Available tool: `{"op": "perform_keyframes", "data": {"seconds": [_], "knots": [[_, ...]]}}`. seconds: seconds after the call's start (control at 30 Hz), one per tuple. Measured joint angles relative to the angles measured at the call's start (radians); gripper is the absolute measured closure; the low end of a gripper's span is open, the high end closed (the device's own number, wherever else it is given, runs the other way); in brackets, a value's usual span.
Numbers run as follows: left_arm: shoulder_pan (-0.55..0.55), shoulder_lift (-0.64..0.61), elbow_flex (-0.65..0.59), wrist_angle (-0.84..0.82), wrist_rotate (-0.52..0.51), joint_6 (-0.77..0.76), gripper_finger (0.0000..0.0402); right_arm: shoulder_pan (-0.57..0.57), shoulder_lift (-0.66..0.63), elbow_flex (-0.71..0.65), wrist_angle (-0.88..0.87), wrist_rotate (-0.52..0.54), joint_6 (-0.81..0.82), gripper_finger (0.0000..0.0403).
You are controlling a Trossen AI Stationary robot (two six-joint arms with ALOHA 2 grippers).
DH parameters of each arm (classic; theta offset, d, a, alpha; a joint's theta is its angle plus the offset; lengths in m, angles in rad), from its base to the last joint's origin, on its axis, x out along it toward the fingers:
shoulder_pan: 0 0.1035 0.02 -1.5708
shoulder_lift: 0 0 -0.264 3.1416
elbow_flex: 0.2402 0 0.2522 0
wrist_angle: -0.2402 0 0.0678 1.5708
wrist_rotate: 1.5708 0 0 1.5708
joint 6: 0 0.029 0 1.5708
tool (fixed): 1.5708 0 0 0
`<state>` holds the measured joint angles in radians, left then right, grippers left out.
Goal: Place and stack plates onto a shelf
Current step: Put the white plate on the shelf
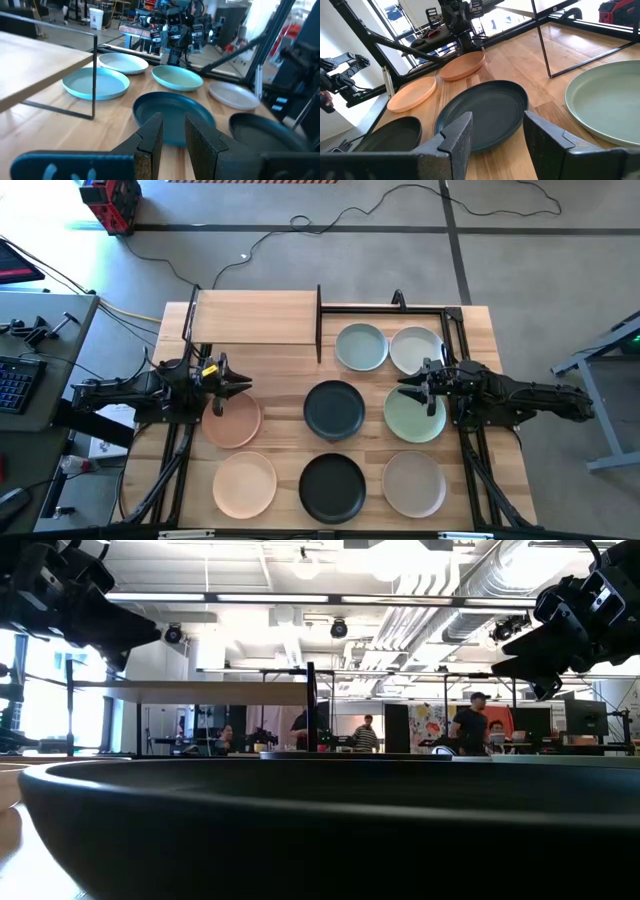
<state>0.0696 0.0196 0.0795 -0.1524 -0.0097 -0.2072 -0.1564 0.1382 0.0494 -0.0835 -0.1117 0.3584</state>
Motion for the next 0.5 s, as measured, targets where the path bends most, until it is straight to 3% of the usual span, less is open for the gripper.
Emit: {"op": "perform_keyframes", "data": {"seconds": [0.5], "knots": [[0.0, 0.0, 0.0, 0.0, -0.003, -0.027, 0.033, 0.0, 0.0, 0.0, 0.0, 0.0, 0.0, 0.0243]]}}
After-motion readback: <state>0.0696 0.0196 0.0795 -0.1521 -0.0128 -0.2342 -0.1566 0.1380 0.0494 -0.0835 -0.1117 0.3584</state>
